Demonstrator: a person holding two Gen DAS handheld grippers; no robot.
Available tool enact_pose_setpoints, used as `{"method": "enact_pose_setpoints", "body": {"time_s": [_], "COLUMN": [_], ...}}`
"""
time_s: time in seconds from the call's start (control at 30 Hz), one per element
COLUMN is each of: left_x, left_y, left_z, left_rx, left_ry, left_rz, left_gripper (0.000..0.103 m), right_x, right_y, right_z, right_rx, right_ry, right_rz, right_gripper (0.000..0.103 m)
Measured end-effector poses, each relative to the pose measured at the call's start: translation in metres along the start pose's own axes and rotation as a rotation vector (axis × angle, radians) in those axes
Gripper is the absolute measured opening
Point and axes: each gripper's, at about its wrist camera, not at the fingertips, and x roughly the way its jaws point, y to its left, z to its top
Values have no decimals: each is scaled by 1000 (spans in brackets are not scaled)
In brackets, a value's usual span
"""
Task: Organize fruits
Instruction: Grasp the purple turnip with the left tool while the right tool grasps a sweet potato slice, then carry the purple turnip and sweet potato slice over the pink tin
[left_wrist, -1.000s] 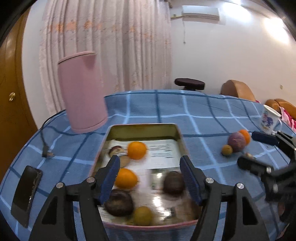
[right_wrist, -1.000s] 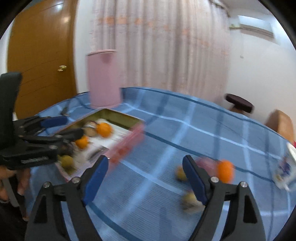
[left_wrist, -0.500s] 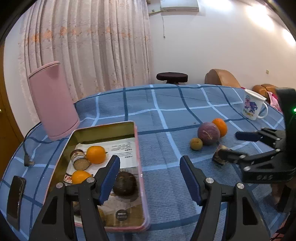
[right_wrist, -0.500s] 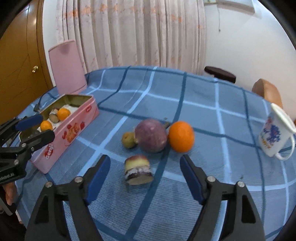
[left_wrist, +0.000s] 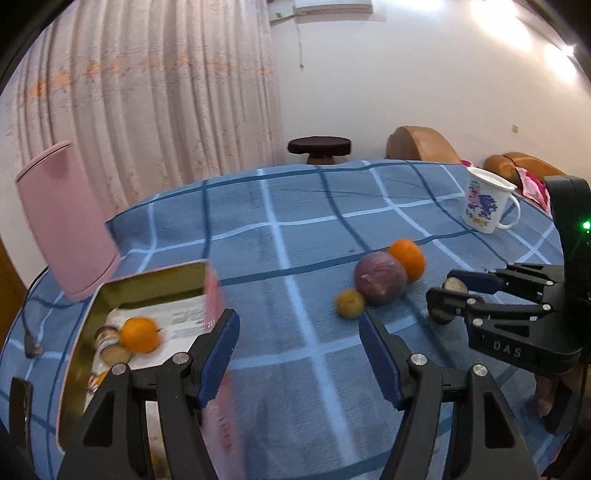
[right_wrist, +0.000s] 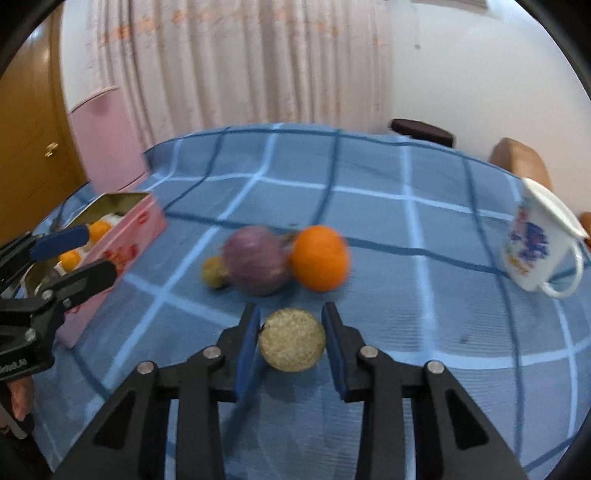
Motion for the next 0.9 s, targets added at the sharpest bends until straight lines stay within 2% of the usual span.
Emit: {"method": "enact_pose_setpoints", "body": {"time_s": [0.13, 0.37, 0.47, 0.63, 0.67, 0.7, 0.73, 0.9], "left_x": [19, 53, 67, 83, 85, 86, 88, 87], "left_y": [-21, -48, -52, -54, -54, -54, -54, -53], "left_z": [10, 25, 28, 32, 32, 32, 32, 31], "left_rx": [34, 86, 104, 105, 105, 102, 99, 87], "left_ry": [27, 67, 92, 131, 134, 140, 145, 128], "left_rz": [-59, -108, -89, -114, -114, -125, -140, -144], "left_gripper": [69, 69, 69, 69, 67, 57, 55, 55], "right_x": [-1, -3, -6, -7, -7, -7, -7, -9], "right_y": [-19, -38, -44, -44, -43, -43, -42, -40], "right_z": [3, 3, 1, 1, 1, 1, 1, 2], "right_rx": [37, 96, 124, 118, 116, 112, 110, 99], "right_ry": [-17, -31, -42, -42, -41, -39, -37, -45], "right_rz": [-41, -19, -4, -4, -5, -3, 0, 22], "right_gripper": [36, 36, 36, 36, 36, 36, 36, 36]}}
